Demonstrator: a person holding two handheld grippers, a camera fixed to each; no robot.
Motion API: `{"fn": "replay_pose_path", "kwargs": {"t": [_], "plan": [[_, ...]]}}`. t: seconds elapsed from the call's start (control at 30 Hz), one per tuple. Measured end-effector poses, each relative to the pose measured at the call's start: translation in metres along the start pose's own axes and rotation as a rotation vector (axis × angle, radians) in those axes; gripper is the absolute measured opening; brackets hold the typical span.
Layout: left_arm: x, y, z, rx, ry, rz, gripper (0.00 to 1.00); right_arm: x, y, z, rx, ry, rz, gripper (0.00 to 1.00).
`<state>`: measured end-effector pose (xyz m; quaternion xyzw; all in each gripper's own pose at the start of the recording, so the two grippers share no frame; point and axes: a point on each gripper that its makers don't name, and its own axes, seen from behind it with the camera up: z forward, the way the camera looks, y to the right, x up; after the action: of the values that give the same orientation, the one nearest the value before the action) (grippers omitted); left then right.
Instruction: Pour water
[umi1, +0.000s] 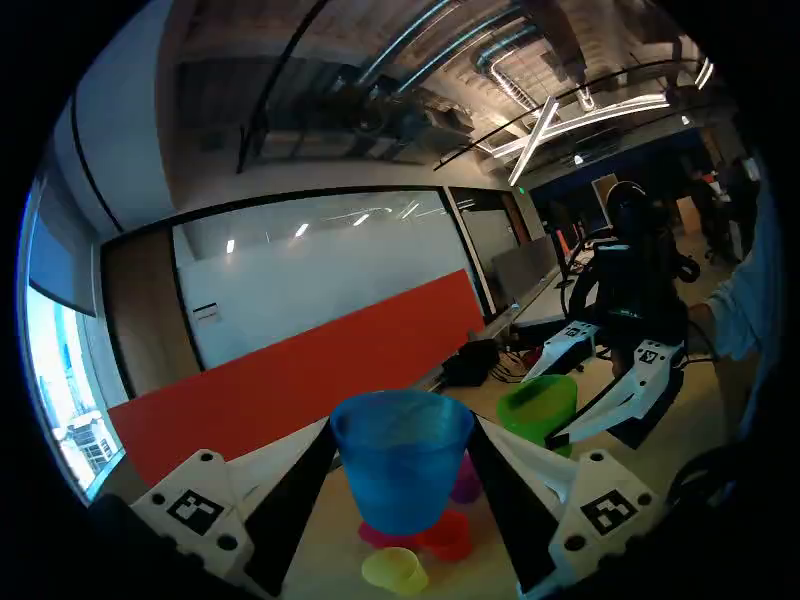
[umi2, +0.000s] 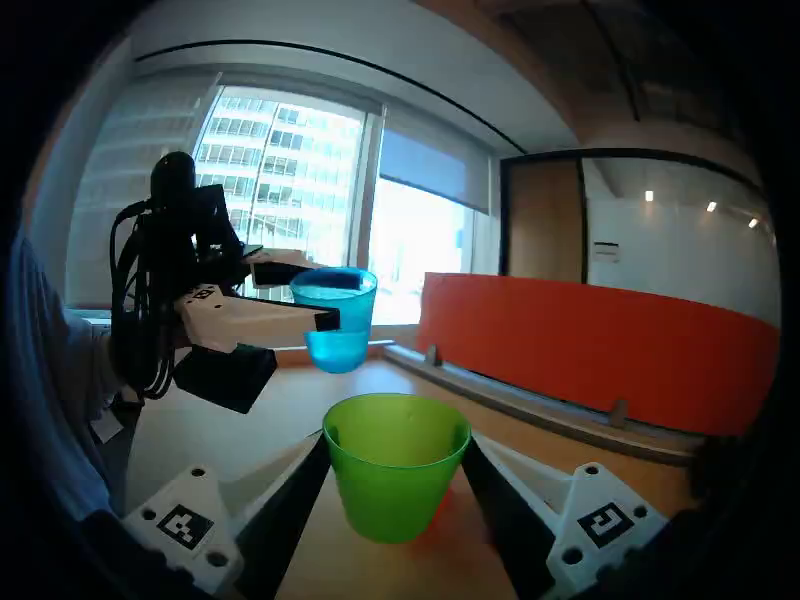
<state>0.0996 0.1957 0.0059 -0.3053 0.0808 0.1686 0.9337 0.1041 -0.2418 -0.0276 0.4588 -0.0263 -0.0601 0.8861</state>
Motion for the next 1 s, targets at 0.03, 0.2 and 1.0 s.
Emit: {"fn": "replay_pose_path", "kwargs": {"t": [0.03,0.2,1.0], "plan": [[0.002,0.0,0.001,0.002,0.002,0.014,0.88,-0.001,-0.001,0.001,0.003,-0.001,0.0,0.91],[0.01,0.0,0.003,0.01,0.008,0.089,0.88,-0.004,-0.007,0.003,0.017,-0.007,-0.004,0.91],[0.042,0.003,0.005,0.029,0.016,0.337,0.88,-0.008,-0.039,0.02,0.088,-0.011,-0.012,0.91]]}}
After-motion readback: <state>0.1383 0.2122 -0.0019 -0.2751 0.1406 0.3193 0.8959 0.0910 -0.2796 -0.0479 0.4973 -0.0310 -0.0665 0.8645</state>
